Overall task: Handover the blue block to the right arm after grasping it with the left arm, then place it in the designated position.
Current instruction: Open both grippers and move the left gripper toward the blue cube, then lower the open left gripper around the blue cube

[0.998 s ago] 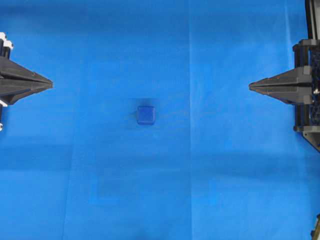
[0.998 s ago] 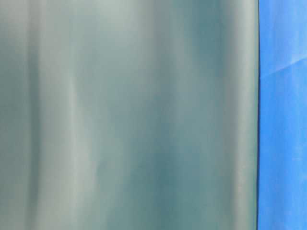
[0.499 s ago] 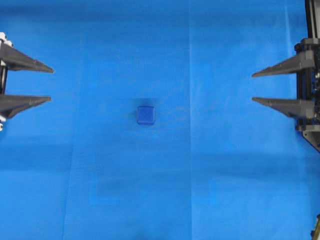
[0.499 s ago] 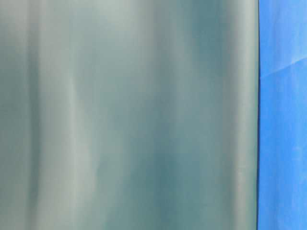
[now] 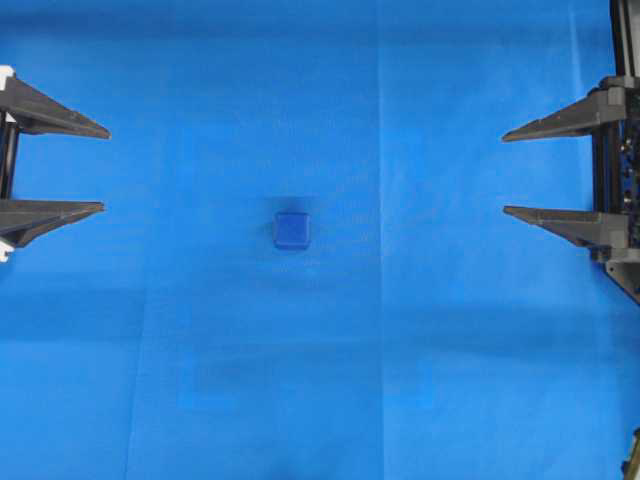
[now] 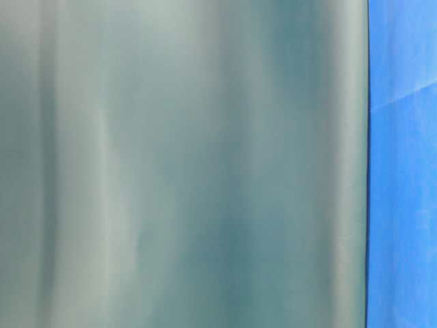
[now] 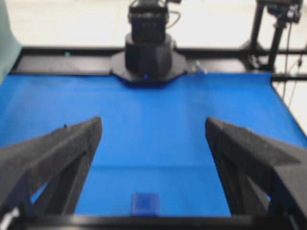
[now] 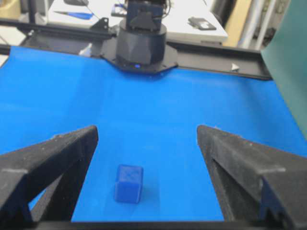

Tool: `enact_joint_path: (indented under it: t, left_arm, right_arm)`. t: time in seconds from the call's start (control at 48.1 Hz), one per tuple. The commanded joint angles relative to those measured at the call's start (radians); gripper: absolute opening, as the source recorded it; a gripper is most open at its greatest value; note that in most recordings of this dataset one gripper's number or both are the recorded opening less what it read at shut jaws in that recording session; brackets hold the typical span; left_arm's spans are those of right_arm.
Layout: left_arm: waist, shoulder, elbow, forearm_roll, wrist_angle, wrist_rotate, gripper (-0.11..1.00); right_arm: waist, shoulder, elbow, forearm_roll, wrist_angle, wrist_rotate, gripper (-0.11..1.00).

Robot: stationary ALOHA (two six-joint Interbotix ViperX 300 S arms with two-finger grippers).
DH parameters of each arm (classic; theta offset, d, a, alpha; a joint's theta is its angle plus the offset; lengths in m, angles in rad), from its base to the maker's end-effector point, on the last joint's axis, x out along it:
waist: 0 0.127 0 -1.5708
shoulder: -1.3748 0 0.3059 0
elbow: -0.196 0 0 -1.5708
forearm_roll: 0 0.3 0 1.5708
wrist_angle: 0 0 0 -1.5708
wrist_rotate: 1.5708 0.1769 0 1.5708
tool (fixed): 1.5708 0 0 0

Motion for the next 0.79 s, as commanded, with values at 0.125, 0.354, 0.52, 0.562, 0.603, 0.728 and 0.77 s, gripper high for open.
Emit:
enact_joint_path:
  t: [0.125, 0.354, 0.52, 0.562, 0.603, 0.728, 0.77]
  left_arm:
    - [0.005, 0.104, -0.044, 0.002, -0.069, 0.0, 0.92]
    - [0.005, 0.242, -0.118, 0.002, -0.121, 0.0, 0.92]
    - [0.009, 0.33, -0.161, 0.002, -0.183, 0.005, 0.92]
    - [0.011, 0.351, -0.173, 0.002, -0.195, 0.005, 0.92]
    - [0.012, 0.374, -0.187, 0.002, -0.202, 0.005, 0.92]
    - [0.018, 0.453, -0.241, 0.002, -0.209, 0.006, 0.92]
    - [0.018, 0.48, -0.259, 0.002, -0.209, 0.006, 0.92]
  right_arm:
    - [-0.005, 0.006, -0.029, 0.005, -0.009, 0.002, 0.97]
    - [-0.005, 0.005, -0.032, 0.005, -0.009, 0.002, 0.97]
    - [-0.006, 0.006, -0.032, 0.005, -0.015, 0.002, 0.97]
    - [-0.005, 0.008, -0.032, 0.006, -0.015, 0.002, 0.97]
    - [-0.005, 0.008, -0.032, 0.005, -0.015, 0.002, 0.97]
    - [-0.005, 0.008, -0.032, 0.005, -0.018, 0.002, 0.97]
    - [-0.006, 0.008, -0.032, 0.005, -0.018, 0.002, 0.97]
